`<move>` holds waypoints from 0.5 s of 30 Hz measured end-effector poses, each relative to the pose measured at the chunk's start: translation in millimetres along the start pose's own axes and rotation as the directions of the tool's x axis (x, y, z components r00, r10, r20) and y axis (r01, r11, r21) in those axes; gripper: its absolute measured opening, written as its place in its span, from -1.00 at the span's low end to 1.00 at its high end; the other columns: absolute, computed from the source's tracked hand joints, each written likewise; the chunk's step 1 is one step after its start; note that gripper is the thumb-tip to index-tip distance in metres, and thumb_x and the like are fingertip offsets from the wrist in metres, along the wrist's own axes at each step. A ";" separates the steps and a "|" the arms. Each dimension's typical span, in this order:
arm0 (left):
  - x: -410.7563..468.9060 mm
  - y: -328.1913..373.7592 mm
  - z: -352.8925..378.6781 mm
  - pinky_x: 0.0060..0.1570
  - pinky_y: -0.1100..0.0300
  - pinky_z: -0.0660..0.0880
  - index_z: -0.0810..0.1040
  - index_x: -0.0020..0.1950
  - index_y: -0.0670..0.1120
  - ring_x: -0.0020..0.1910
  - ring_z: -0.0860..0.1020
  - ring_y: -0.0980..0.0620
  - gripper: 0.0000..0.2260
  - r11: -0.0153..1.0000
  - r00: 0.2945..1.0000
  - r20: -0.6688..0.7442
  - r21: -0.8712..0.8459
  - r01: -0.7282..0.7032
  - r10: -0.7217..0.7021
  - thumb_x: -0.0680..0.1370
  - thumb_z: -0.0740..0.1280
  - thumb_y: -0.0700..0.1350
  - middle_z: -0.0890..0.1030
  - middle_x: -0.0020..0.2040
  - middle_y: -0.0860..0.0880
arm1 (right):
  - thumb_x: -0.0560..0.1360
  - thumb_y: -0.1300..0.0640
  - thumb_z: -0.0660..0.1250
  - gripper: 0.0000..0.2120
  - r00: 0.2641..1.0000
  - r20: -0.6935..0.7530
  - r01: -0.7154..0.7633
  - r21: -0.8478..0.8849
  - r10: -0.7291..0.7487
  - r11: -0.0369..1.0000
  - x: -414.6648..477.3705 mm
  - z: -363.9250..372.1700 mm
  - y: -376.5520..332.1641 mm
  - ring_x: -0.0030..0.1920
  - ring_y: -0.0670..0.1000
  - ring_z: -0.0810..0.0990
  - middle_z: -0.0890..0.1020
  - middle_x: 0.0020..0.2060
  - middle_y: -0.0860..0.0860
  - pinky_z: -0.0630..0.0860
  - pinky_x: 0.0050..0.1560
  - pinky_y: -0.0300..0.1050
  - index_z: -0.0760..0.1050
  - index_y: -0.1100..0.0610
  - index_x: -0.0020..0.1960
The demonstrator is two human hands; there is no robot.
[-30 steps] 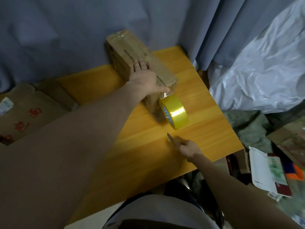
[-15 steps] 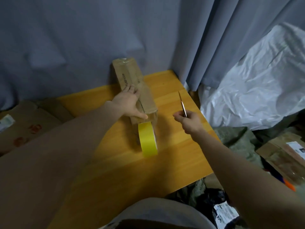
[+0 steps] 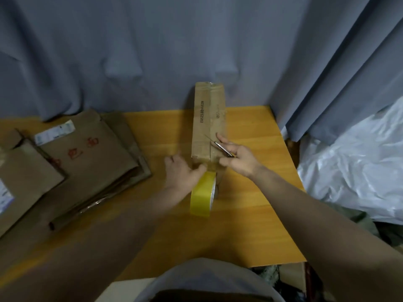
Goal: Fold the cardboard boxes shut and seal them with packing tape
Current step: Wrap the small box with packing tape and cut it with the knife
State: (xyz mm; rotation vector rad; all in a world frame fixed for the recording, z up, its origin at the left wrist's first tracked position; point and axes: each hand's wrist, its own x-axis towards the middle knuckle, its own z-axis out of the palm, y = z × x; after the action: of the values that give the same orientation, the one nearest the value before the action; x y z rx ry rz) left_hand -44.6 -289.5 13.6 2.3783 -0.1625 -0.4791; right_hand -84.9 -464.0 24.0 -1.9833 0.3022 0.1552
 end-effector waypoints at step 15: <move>-40.5 0.2 44.2 -0.17 0.30 0.45 0.41 0.15 -0.09 -0.22 0.57 0.07 -0.66 0.806 0.918 0.293 -0.454 0.379 -0.267 0.54 0.32 0.13 0.50 -0.05 0.01 | 0.36 -0.13 0.48 -0.32 0.987 -0.046 0.128 -0.331 -0.152 0.935 2.4 0.2 11.9 0.44 -0.25 0.17 0.15 0.48 -0.27 0.19 0.36 -0.32 0.34 -0.09 0.43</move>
State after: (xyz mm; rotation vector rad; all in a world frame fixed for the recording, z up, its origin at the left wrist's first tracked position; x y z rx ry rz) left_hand -98.9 -307.0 -4.8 1.8308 0.2583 -0.8341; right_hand -85.9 -468.8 13.0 -2.3365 0.1872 0.0443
